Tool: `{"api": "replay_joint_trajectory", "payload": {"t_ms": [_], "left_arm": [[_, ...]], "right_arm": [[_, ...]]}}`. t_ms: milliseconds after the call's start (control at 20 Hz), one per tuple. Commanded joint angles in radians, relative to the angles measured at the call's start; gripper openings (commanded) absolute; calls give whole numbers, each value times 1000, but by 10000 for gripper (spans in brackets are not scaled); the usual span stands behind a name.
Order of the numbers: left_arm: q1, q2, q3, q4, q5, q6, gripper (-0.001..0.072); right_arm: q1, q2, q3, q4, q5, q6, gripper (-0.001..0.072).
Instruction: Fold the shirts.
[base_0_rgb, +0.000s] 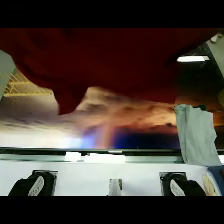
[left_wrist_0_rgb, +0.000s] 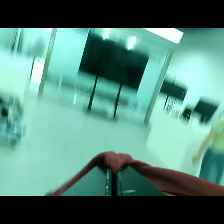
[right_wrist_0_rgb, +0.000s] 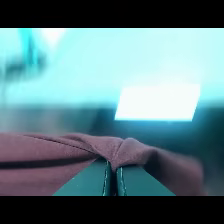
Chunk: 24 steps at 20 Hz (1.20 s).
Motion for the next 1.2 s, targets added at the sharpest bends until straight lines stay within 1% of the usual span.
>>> {"api": "replay_joint_trajectory", "payload": {"t_ms": [0,100,150,300,400,500,650,700,800,850,900,1000,1100,1150], "left_arm": [[1,105,105,-8,13,-4,34],[1,131,105,-2,-62,-4,34],[1,134,105,0,-78,-4,34],[1,125,105,11,-77,-4,33],[1,114,105,91,-97,-4,33],[2,74,105,206,-206,-12,33],[2,-42,88,348,-452,-59,33],[2,-92,58,365,-513,-61,34],[1,-188,-35,365,-564,-61,35],[1,-243,-100,355,-567,-62,35],[1,-301,-169,341,-561,-61,34],[1,-425,-273,296,-522,-61,35],[1,-550,-294,225,-469,-61,35],[1,-602,-293,163,-434,-61,35]], "right_arm": [[-8,174,67,-68,-44,6,22],[-8,217,67,-132,10,42,22],[-8,229,67,-164,30,56,22],[-8,238,67,-225,61,76,22],[-8,233,67,-241,89,87,22],[-8,199,66,-289,159,144,22],[-8,67,48,-322,400,165,22],[-8,2,25,-321,473,166,22],[-8,-132,-53,-315,543,182,22],[-8,-197,-102,-310,536,185,22],[-8,-268,-157,-310,495,203,22],[-7,-397,-226,-282,356,279,22],[-8,-522,-228,-162,225,328,22],[-7,-567,-228,-91,157,330,23]]}}
